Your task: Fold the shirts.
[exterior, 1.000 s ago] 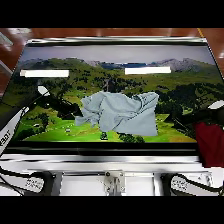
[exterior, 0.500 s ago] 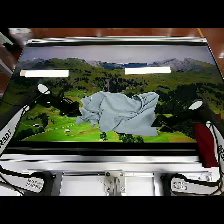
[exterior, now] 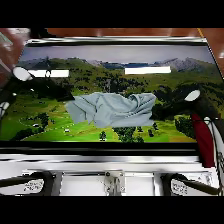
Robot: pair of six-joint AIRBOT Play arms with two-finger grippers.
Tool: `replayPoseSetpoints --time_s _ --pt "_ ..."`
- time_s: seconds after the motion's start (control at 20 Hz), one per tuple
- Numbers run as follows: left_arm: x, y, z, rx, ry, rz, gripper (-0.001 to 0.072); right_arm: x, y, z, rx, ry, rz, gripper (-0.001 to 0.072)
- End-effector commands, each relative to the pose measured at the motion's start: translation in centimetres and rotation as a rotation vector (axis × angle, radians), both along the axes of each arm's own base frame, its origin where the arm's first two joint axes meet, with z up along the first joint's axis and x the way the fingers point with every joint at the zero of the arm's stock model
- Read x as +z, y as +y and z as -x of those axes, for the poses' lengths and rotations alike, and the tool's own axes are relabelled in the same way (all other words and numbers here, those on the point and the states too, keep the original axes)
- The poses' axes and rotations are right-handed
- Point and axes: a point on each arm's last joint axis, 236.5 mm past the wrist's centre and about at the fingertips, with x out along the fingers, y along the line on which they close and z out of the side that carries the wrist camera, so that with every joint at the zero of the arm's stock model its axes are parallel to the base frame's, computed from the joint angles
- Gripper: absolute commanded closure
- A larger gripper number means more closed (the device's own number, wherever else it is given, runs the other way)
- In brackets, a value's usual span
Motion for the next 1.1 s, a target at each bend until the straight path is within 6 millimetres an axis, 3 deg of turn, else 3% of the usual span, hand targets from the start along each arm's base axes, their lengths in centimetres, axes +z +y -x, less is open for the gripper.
replayPoseSetpoints --time_s 0.0,0.05,0.1,0.2,0.25,0.3,0.35,0.45,0.65,0.8,0.9,0.95,1.05 --pt "15.4 2.2 0.2 0.025 -0.417 -0.082 0.0668 16.8 0.0 -3.6 0.076 -0.515 0.064 0.0651" --pt "22.0 3.0 1.4 0.065 -0.588 -0.094 0.0668 23.8 -0.7 -3.9 0.046 -0.723 0.113 0.0651" --pt "28.4 4.1 3.1 0.126 -0.753 -0.097 0.0667 32.1 -1.7 -3.4 -0.024 -0.967 0.168 0.0651" --pt "39.9 6.7 9.0 0.275 -1.059 -0.080 0.0668 46.1 -4.4 1.1 -0.236 -1.352 0.230 0.0651" --pt "43.8 7.9 12.5 0.337 -1.159 -0.065 0.0668 50.6 -5.3 4.1 -0.321 -1.473 0.231 0.0652" --pt "45.9 8.6 15.3 0.373 -1.215 -0.054 0.0667 53.3 -5.7 7.0 -0.365 -1.542 0.227 0.0652" --pt "47.0 8.9 17.7 0.386 -1.251 -0.042 0.0667 54.4 -5.8 8.9 -0.376 -1.569 0.235 0.0652" --pt "47.1 9.0 20.7 0.377 -1.262 -0.045 0.0667 54.3 -5.3 11.0 -0.354 -1.563 0.242 0.0652" --pt "45.5 8.9 23.4 0.349 -1.215 -0.073 0.0667 51.0 -4.6 11.6 -0.286 -1.434 0.266 0.0651" --pt "45.9 8.8 25.5 0.345 -1.241 -0.064 0.0667 50.7 -4.4 12.5 -0.276 -1.429 0.271 0.0651" --pt "45.0 8.8 26.2 0.335 -1.212 -0.078 0.0667 50.4 -4.8 13.0 -0.279 -1.419 0.298 0.0651" --pt "43.8 8.9 26.1 0.324 -1.166 -0.099 0.0667 49.2 -5.0 12.9 -0.269 -1.371 0.318 0.0651" --pt "40.5 9.6 24.9 0.323 -1.041 -0.168 0.0667 44.7 -5.6 12.0 -0.253 -1.172 0.346 0.0651"
